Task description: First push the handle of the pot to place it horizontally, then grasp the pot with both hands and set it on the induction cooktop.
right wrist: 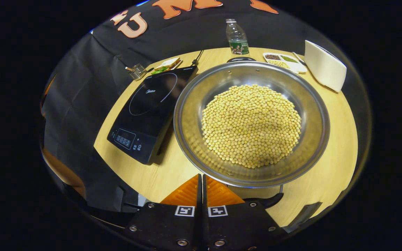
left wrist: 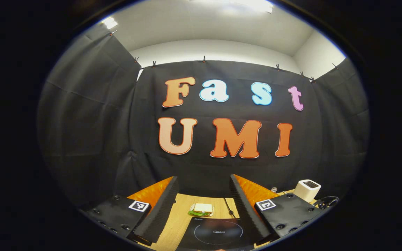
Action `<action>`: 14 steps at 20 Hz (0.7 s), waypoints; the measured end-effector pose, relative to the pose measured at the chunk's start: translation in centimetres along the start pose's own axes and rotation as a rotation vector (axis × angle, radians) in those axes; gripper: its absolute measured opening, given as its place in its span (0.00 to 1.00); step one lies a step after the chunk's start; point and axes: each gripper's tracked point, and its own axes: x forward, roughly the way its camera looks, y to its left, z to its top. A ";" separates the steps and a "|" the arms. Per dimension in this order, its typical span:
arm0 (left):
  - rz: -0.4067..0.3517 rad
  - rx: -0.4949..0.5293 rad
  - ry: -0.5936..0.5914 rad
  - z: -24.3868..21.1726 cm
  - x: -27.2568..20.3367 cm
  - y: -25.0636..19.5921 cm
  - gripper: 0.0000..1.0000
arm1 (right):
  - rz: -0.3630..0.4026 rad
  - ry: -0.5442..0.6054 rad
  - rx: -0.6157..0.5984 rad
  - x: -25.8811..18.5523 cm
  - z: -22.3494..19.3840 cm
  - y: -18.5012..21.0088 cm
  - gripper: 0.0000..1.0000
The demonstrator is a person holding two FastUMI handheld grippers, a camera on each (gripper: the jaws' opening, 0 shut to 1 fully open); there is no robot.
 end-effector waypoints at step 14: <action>-0.022 -0.019 0.035 -2.0 1.3 -0.5 0.95 | -0.171 -0.033 0.111 -1.5 -0.3 -8.0 0.00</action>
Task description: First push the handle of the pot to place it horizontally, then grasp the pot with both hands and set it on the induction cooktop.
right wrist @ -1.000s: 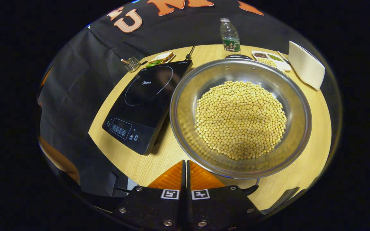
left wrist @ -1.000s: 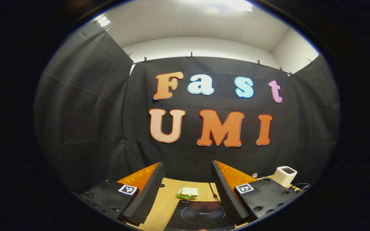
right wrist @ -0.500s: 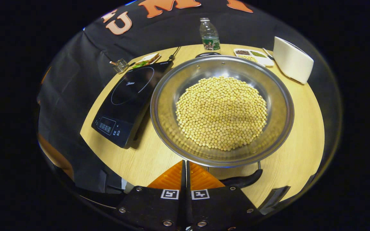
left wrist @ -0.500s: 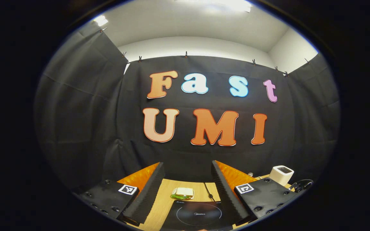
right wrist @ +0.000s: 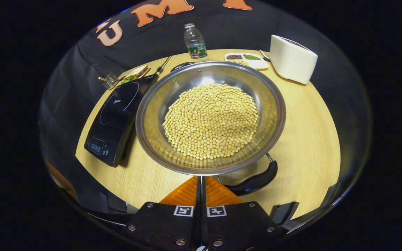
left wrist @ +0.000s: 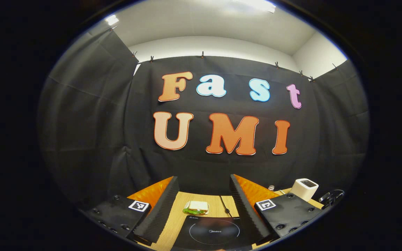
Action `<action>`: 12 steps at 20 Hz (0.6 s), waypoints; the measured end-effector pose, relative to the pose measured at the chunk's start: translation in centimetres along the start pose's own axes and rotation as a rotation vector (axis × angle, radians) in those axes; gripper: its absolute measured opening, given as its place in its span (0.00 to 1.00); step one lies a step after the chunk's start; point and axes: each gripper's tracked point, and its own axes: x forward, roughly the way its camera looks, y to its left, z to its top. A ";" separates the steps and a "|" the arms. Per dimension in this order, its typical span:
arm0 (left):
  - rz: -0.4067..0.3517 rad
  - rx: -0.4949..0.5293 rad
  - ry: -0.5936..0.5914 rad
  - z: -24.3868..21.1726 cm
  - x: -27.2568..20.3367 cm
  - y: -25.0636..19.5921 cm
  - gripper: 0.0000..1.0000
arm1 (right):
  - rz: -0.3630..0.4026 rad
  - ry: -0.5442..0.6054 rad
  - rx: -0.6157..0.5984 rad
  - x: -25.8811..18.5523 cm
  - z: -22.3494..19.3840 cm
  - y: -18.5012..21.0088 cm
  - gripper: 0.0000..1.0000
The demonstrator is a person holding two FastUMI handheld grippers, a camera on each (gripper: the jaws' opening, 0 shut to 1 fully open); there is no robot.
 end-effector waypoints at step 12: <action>-0.043 0.020 0.006 -0.6 1.1 -1.1 0.95 | -0.071 -0.031 0.070 -0.1 1.7 -4.6 0.00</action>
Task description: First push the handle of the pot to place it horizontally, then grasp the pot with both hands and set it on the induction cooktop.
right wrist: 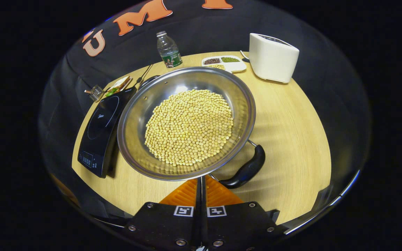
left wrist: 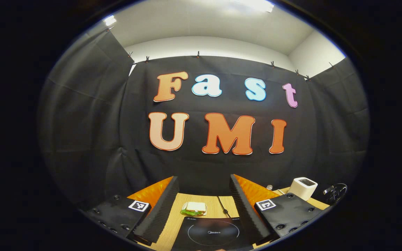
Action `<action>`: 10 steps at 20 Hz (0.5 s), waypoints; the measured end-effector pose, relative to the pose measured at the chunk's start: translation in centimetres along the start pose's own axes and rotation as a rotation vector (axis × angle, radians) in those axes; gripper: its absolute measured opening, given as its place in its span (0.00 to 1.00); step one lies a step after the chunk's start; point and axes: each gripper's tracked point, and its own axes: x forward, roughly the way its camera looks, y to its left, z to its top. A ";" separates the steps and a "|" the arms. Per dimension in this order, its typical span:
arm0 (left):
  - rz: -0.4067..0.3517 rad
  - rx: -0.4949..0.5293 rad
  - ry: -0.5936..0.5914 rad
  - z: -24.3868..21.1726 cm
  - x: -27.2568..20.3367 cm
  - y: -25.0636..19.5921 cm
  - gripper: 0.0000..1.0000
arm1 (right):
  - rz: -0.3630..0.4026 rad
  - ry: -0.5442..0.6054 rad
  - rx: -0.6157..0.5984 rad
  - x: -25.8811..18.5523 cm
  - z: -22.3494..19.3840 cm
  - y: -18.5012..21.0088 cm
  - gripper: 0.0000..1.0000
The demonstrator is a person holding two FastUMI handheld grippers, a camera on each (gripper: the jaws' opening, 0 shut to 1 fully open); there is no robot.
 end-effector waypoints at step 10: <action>-0.022 0.026 0.045 -2.0 1.2 -1.1 0.93 | -0.182 -0.034 -0.057 1.5 3.0 -4.4 0.00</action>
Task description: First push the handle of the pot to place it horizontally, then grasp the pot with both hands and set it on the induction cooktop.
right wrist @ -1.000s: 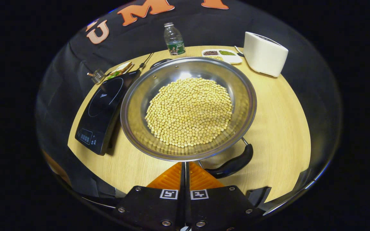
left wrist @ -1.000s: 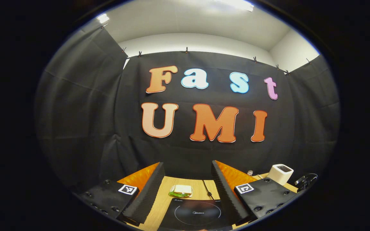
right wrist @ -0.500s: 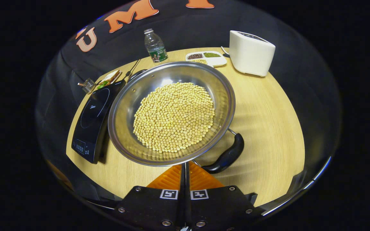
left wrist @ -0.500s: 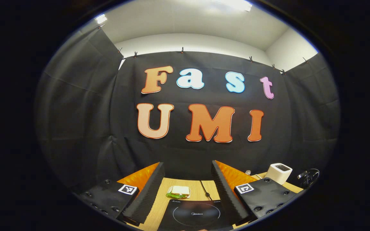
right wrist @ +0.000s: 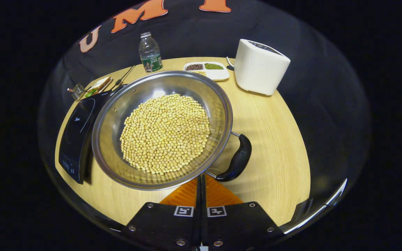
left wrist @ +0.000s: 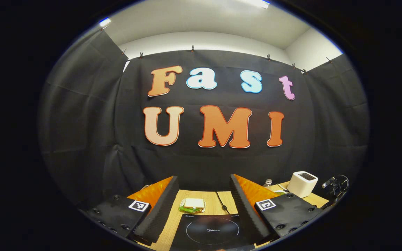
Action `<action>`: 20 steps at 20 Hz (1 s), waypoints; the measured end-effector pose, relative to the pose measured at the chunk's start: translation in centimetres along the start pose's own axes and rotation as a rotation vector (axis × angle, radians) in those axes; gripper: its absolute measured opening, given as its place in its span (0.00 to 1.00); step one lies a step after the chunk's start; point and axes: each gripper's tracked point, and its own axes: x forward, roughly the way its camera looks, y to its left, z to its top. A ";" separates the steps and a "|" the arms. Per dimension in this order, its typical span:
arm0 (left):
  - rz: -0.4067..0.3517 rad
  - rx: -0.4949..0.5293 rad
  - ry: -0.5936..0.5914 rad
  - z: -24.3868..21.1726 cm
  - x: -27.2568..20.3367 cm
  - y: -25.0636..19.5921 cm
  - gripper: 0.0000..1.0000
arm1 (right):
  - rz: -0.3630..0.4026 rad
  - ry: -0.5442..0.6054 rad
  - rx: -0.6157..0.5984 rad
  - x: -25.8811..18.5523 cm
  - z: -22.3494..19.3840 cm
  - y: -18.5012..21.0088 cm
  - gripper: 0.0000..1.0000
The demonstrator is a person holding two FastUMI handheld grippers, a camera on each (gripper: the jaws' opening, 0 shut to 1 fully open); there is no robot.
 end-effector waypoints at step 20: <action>-0.025 0.071 0.096 -6.2 0.4 -3.9 0.99 | -0.161 -0.031 0.076 3.9 5.2 -5.5 0.00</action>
